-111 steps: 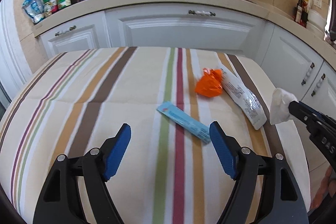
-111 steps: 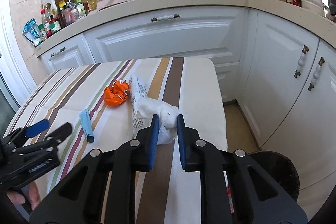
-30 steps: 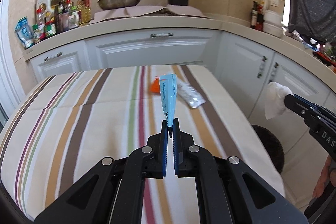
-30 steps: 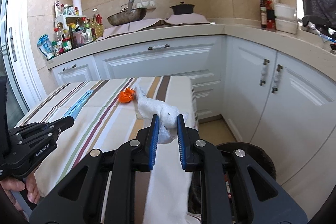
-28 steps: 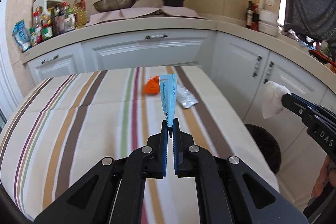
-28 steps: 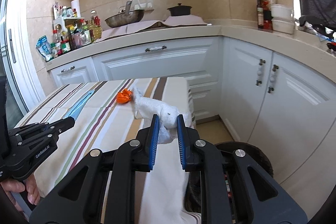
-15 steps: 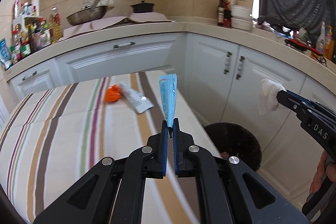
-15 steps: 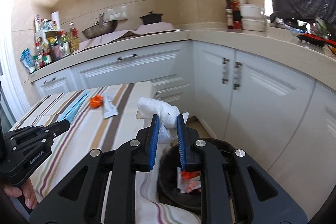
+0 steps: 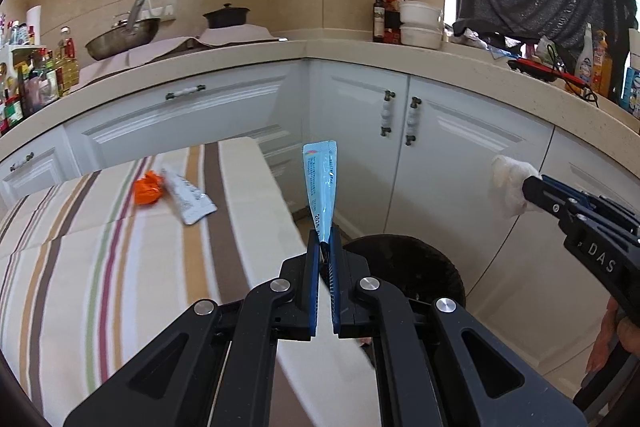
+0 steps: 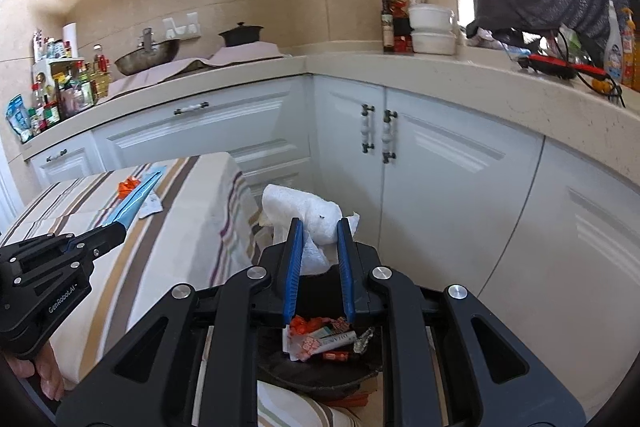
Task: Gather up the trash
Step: 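Carry the tissue and blue box over the bin and open both tools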
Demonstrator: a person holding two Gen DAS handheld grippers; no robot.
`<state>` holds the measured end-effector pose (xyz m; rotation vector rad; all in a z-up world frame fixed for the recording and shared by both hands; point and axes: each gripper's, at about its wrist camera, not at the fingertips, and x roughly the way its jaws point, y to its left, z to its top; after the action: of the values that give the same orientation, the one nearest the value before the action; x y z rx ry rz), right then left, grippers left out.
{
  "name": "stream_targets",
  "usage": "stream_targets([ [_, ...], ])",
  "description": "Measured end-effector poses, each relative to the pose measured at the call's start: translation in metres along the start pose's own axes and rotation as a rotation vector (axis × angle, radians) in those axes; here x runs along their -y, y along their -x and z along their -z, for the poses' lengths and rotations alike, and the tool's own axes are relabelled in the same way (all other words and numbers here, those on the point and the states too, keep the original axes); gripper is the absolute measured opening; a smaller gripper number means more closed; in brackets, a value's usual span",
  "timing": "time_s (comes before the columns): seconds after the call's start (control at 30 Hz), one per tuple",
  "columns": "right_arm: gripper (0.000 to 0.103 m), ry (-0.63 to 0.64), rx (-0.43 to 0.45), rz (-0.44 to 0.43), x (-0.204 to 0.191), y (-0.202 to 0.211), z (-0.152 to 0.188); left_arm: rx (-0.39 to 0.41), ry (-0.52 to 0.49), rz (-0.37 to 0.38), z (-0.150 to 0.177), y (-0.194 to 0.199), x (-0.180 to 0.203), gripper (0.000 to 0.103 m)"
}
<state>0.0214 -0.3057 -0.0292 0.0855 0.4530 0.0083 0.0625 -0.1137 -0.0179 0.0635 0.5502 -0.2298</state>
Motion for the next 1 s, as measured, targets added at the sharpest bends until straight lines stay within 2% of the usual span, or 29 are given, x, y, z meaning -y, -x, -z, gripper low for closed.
stream_targets([
  [0.3,0.017,-0.024,-0.036,-0.003,0.014,-0.026,0.007,-0.047,-0.023,0.008,0.002,-0.030,0.021,0.005],
  [0.7,0.018,-0.052,-0.081,0.000,0.029,-0.063,0.011,-0.148,-0.029,0.011,0.005,-0.072,0.037,0.006],
  [0.8,0.022,-0.057,-0.089,0.006,0.029,-0.073,0.011,-0.164,-0.027,0.006,0.005,-0.078,0.038,0.008],
  [0.87,0.034,-0.066,-0.090,0.010,0.032,-0.079,0.011,-0.179,-0.008,0.018,0.004,-0.081,0.037,0.014],
  [1.0,0.037,-0.078,-0.082,0.018,0.036,-0.081,0.010,-0.186,0.001,0.016,0.002,-0.083,0.037,0.023],
])
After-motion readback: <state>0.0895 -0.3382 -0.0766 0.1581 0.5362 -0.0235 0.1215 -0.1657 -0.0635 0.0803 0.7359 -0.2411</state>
